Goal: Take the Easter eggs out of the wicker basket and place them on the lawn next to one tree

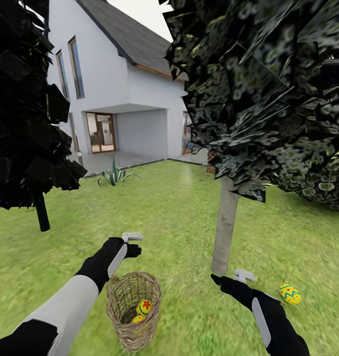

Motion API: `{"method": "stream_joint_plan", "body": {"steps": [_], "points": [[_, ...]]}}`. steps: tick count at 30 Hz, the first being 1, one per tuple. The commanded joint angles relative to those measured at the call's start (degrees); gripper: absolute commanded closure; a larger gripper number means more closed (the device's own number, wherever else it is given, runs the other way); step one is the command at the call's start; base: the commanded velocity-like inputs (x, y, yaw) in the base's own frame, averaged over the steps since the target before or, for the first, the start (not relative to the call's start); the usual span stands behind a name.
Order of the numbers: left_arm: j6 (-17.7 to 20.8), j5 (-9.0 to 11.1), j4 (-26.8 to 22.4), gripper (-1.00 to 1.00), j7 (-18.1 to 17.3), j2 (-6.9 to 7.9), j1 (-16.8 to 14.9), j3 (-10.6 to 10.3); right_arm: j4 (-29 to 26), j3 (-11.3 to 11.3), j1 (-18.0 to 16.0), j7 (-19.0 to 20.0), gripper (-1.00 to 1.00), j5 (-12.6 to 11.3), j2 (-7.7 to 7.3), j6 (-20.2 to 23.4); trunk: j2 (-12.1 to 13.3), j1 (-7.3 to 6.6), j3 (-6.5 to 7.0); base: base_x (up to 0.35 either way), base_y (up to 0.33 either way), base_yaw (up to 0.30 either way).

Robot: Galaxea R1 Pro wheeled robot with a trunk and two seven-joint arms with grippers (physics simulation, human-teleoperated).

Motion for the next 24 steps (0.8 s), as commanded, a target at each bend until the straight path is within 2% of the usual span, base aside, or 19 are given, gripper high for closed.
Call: {"method": "stream_joint_plan", "body": {"steps": [1, 9, 19, 24], "points": [[0.22, 0.6, -0.09, -1.0, 0.48, 0.07, -0.03, -0.23, -0.08, -0.25, -0.04, 0.15, -1.0, -0.4, 0.11, 0.5, -0.07, 0.02, -0.08, 0.093, 0.306, -0.039], [0.27, 0.6, -0.07, -1.0, 0.46, 0.05, -0.04, -0.12, -0.08, -0.21, -0.03, 0.16, -1.0, -0.39, 0.15, 0.47, -0.07, 0.02, 0.33, 0.072, 0.31, -0.095], [0.27, 0.56, -0.07, -1.0, 0.48, 0.06, -0.04, -0.28, -0.08, -0.17, -0.04, -0.01, -1.0, -0.39, 0.15, 0.42, -0.07, 0.02, 0.44, 0.005, 0.314, -0.02], [0.27, 0.55, -0.07, -1.0, 0.48, 0.07, -0.04, -0.25, -0.08, -0.17, -0.03, -0.02, -1.0, -0.39, 0.15, 0.27, -0.07, 0.02, 0.71, 0.0, 0.314, -0.13]]}}
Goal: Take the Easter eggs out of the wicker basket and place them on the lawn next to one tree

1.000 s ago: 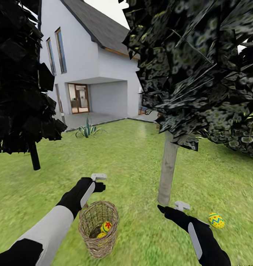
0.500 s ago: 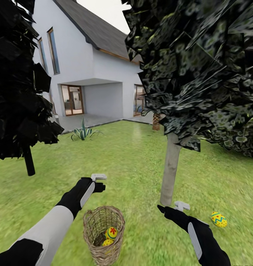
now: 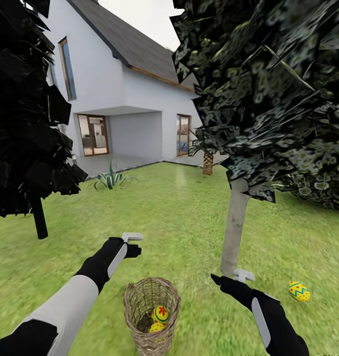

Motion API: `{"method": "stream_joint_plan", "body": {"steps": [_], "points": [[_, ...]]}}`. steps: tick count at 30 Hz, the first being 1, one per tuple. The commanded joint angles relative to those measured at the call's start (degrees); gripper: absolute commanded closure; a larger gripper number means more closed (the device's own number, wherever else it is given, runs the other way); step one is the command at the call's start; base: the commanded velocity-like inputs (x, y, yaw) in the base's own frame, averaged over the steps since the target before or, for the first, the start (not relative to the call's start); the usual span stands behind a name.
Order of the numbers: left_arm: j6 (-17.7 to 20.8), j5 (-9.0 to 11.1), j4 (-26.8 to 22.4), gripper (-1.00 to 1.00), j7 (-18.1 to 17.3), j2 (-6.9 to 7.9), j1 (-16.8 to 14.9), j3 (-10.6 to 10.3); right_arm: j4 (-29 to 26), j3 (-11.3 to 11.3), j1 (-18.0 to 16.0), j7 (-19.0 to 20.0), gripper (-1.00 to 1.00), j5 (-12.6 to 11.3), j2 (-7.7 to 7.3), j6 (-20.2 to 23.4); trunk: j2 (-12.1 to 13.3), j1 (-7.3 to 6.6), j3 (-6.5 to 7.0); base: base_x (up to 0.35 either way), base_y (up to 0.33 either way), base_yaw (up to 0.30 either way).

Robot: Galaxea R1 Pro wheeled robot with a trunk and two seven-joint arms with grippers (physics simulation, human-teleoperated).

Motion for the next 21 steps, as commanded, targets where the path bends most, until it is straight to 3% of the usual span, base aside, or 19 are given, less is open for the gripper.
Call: {"method": "stream_joint_plan", "body": {"steps": [1, 7, 21], "points": [[0.18, 0.61, -0.09, -1.0, 0.45, 0.07, -0.03, -0.26, -0.07, -0.24, -0.07, 0.16, -1.0, -0.4, 0.08, 0.48, -0.06, 0.01, -0.02, 0.0, 0.314, -0.173], [0.16, 0.58, -0.09, -1.0, 0.39, 0.04, -0.03, -0.57, -0.07, -0.24, -0.07, 0.16, -1.0, -0.4, 0.08, 0.46, -0.06, 0.01, 0.41, 0.107, 0.291, -0.185], [0.18, 0.57, -0.09, -1.0, 0.37, 0.11, -0.03, -0.77, -0.07, -0.29, -0.09, 0.19, -1.0, -0.41, 0.04, 0.45, -0.06, 0.01, 1.38, 0.258, 0.225, -0.179]]}}
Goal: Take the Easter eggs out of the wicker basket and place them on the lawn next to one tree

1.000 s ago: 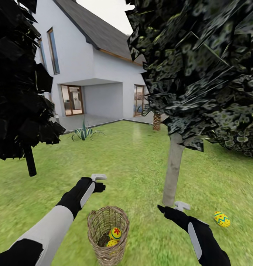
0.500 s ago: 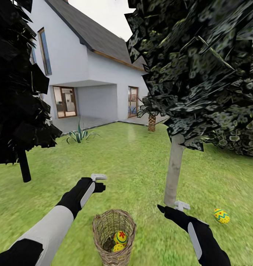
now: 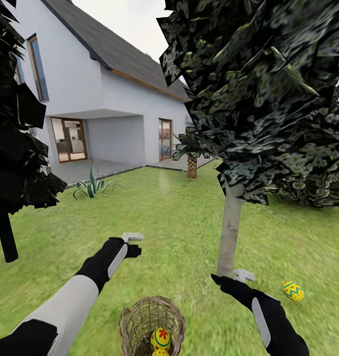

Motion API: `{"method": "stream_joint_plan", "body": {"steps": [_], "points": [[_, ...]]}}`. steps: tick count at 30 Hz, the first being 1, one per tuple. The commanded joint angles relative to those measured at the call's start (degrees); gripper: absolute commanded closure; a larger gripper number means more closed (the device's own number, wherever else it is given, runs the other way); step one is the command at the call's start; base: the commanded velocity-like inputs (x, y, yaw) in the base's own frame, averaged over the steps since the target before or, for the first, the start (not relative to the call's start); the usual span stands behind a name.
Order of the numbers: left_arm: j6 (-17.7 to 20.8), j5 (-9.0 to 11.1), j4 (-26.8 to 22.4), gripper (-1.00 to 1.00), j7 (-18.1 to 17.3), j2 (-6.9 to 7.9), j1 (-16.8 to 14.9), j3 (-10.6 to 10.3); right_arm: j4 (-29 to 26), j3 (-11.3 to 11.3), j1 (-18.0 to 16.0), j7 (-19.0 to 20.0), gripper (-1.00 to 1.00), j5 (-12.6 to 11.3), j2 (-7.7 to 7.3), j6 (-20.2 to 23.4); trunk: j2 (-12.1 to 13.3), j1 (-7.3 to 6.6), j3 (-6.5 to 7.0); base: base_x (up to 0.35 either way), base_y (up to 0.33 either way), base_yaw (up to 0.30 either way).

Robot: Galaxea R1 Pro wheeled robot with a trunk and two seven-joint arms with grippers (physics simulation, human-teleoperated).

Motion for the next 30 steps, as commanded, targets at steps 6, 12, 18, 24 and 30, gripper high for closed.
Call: {"method": "stream_joint_plan", "body": {"steps": [6, 12, 18, 24, 30], "points": [[0.17, 0.61, -0.09, -1.0, 0.5, 0.0, -0.03, -0.28, -0.07, -0.22, -0.06, 0.19, -1.0, -0.44, 0.04, 0.5, -0.06, 0.04, -0.06, 0.268, 0.218, -0.015], [0.16, 0.61, -0.13, -1.0, 0.49, 0.0, -0.03, -0.28, -0.07, -0.25, -0.04, 0.21, -1.0, -0.42, 0.06, 0.49, -0.06, 0.04, 0.1, 0.27, 0.196, -0.066], [0.2, 0.61, -0.25, -1.0, 0.51, -0.01, -0.03, -0.25, -0.07, -0.28, -0.03, 0.22, -1.0, -0.44, 0.0, 0.49, -0.06, 0.04, 0.48, 0.258, 0.071, -0.173], [0.35, 0.67, -0.23, -1.0, 0.44, -0.02, -0.03, -0.04, -0.07, -0.28, -0.05, 0.21, -1.0, -0.45, -0.05, 0.49, -0.06, 0.04, 0.91, 0.153, 0.009, -0.191], [2.31, 0.69, -0.18, -1.0, 0.42, -0.09, -0.03, 0.13, -0.07, -0.28, -0.03, 0.21, -1.0, -0.47, -0.05, 0.49, -0.06, 0.04, 1.22, 0.024, 0.001, -0.144]]}}
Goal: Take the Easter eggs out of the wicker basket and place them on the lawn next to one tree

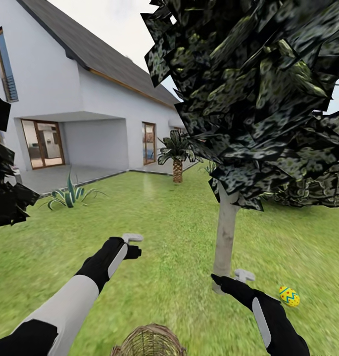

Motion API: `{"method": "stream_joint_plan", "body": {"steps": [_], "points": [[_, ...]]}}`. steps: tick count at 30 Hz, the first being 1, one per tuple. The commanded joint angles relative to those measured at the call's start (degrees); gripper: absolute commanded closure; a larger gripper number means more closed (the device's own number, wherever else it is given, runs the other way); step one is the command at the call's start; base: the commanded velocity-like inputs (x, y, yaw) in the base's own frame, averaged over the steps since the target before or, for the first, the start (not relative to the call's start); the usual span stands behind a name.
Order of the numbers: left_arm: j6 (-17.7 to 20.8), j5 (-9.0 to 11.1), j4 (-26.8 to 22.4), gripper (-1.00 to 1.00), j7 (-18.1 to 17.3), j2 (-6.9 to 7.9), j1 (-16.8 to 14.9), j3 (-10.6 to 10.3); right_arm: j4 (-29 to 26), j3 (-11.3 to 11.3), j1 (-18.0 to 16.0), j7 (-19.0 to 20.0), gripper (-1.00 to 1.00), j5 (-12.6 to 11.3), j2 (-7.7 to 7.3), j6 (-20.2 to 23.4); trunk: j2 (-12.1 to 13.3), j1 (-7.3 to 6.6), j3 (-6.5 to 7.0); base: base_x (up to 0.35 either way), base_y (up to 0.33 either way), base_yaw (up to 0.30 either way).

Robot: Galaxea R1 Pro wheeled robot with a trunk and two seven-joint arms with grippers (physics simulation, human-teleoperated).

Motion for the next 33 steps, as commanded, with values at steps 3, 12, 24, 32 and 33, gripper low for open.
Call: {"method": "stream_joint_plan", "body": {"steps": [3, 12, 24, 32, 33], "points": [[1.94, 0.66, -0.07, -1.0, 0.3, -0.09, -0.1, -0.25, -0.06, -0.27, -0.07, 0.16, -1.0, -0.41, 0.06, 0.47, -0.07, 0.01, -0.06, 0.004, 0.0, -0.034], [4.92, 0.71, 0.01, -1.0, -3.59, -0.07, -0.13, -0.37, -0.06, -0.31, -0.06, 0.16, -1.0, -0.41, 0.04, 0.47, -0.47, 0.23, -0.22, 0.001, 0.0, -0.006], [8.15, 0.86, 0.23, -1.0, -3.85, -0.06, -0.27, -0.17, -0.06, -0.32, -0.1, 0.06, -1.0, -0.41, 0.06, 0.47, -5.28, 2.87, -2.37, 0.0, 0.0, 0.0], [12.32, 0.95, 0.28, -1.0, -3.89, -0.06, -0.3, 0.02, -0.06, -0.32, -0.08, -0.01, -1.0, -0.41, 0.06, 0.47, -8.49, 4.63, -3.81, 0.0, 0.0, 0.0], [12.55, 0.95, 0.28, -1.0, -3.89, -0.06, -0.3, 0.03, -0.06, -0.32, -0.08, -0.01, -1.0, -0.39, 0.06, 0.47, -8.89, 4.85, -3.99, 0.0, 0.0, 0.0]]}}
